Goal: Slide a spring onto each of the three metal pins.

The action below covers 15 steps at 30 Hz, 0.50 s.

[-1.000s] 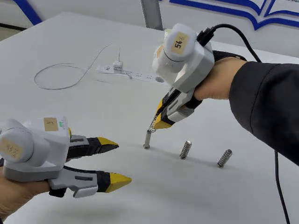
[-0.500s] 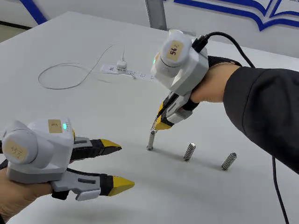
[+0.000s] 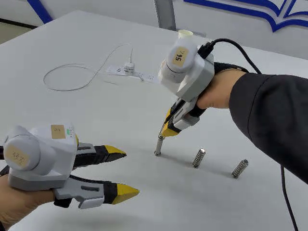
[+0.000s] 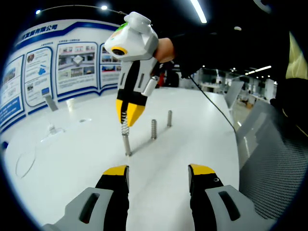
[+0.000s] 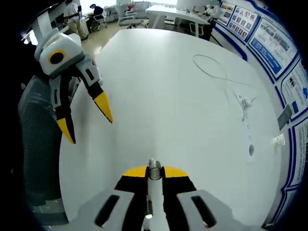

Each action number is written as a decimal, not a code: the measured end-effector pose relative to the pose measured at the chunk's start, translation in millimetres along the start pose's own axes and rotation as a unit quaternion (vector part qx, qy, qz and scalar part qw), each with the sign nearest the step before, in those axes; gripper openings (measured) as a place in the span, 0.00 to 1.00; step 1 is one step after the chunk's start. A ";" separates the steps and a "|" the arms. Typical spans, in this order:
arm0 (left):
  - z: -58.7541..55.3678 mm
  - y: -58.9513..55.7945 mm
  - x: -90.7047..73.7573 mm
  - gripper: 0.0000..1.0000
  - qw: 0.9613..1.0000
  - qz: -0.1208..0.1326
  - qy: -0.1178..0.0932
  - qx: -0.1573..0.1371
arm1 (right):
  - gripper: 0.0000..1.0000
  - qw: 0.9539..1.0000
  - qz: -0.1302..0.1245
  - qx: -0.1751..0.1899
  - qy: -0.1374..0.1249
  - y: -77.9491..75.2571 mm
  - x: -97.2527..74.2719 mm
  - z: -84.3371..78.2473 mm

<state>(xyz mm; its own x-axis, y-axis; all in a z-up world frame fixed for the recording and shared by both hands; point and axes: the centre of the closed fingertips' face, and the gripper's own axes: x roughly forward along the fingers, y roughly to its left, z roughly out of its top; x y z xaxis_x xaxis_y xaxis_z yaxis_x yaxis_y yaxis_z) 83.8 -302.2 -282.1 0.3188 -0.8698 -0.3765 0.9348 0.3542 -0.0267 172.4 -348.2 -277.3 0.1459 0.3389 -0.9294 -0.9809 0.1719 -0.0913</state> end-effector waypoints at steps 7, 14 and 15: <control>-2.2 -0.7 0.2 0.50 1.000 0.000 0.002 -0.001 | 0.12 1.000 0.003 0.001 0.008 0.1 7.8 -2.0; -3.4 1.1 -1.3 0.49 1.000 0.002 0.002 -0.003 | 0.12 1.000 0.005 0.002 0.016 -0.1 16.5 -5.9; -4.0 1.1 -1.3 0.49 1.000 0.002 0.002 -0.004 | 0.12 1.000 0.006 0.004 0.018 -0.1 18.5 -6.9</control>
<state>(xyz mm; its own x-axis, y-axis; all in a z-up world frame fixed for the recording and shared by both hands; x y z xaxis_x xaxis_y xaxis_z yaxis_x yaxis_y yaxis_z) 83.8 -299.3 -285.3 0.3224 -0.8665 -0.3812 0.9321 0.3608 -0.0319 174.3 -348.4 -297.0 0.1293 0.3067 -0.9430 -0.9815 0.1747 -0.0777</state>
